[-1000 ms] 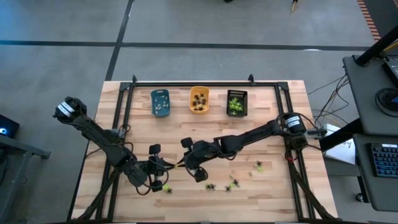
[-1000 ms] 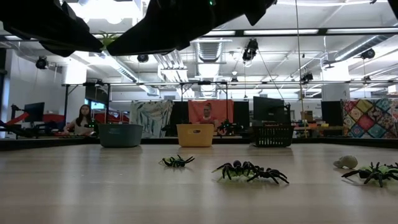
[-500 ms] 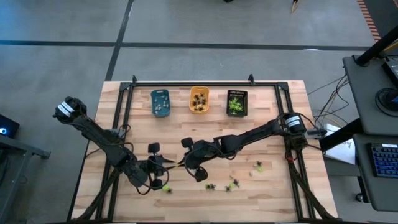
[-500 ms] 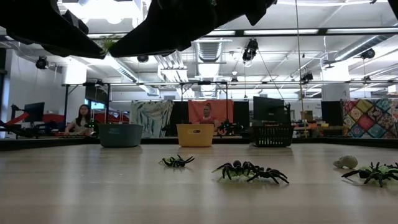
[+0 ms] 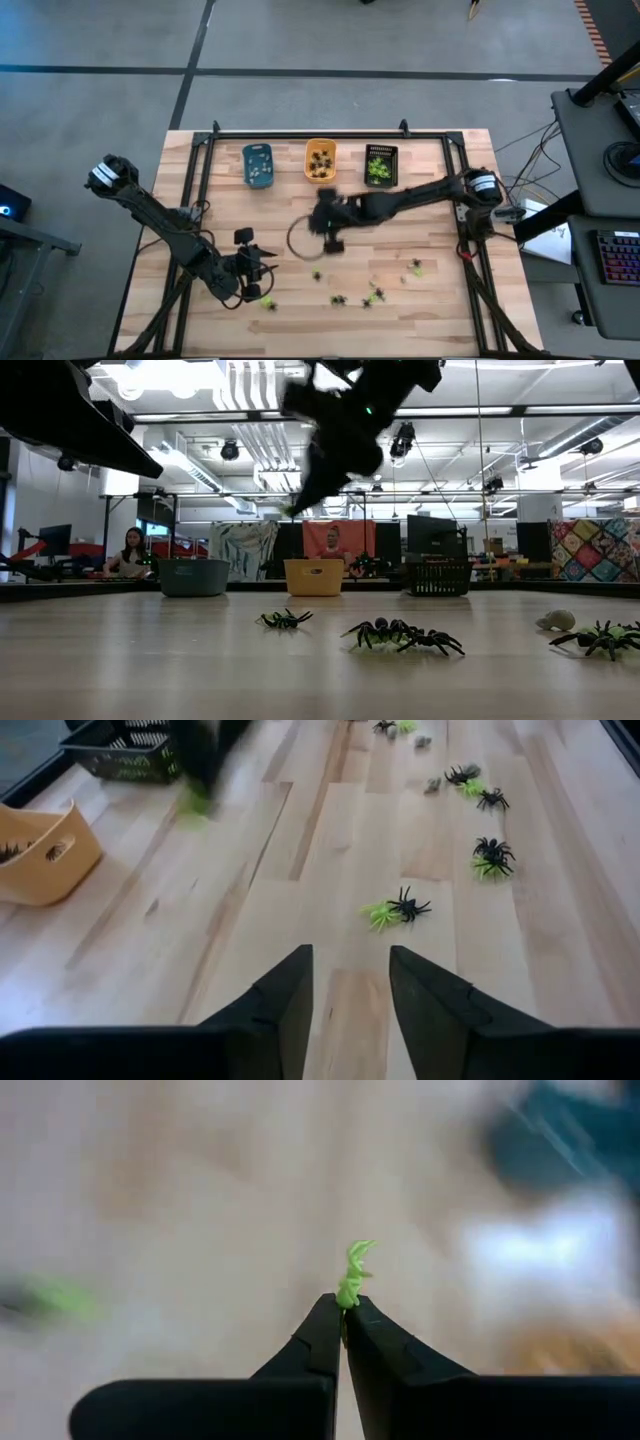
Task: Sort Halloween decoration
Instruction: Put the green spider toy into the black bin
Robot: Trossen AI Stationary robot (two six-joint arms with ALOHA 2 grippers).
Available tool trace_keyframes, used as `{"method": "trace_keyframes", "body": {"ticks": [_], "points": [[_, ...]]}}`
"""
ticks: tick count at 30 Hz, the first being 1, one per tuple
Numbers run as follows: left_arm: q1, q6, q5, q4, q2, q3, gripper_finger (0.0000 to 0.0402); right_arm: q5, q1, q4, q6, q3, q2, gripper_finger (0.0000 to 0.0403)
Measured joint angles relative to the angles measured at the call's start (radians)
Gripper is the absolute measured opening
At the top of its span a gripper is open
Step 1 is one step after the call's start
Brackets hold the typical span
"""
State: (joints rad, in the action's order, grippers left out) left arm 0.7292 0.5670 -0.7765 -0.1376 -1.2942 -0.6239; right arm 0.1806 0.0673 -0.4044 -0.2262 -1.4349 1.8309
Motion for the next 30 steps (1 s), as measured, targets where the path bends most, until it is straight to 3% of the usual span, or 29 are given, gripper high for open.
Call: {"method": "trace_keyframes", "body": {"ticks": [6, 10, 14, 19, 21, 30], "points": [[0.000, 0.026, 0.000, 0.003, 0.000, 0.000, 0.0111, 0.245, -0.172, -0.344, 0.100, 0.000, -0.075, 0.0009], [0.000, 0.026, 0.000, 0.001, 0.000, 0.000, 0.0109, 0.257, -0.320, -0.488, 0.202, 0.000, -0.115, 0.0009], [0.000, 0.025, 0.000, 0.002, 0.000, 0.000, 0.0109, 0.163, -0.479, -0.564, 0.276, 0.000, -0.125, 0.0009], [0.000, 0.023, 0.000, 0.002, -0.001, 0.000, 0.0109, -0.161, -0.659, -0.578, 0.361, 0.011, -0.115, 0.0009], [0.000, 0.023, 0.000, 0.002, -0.001, 0.000, 0.0109, -0.230, -0.711, -0.579, 0.394, 0.025, -0.110, 0.0009], [0.000, 0.003, -0.017, 0.001, -0.001, 0.000, 0.0109, -0.245, -0.789, -0.491, 0.428, 0.076, -0.110, 0.0017]]}}
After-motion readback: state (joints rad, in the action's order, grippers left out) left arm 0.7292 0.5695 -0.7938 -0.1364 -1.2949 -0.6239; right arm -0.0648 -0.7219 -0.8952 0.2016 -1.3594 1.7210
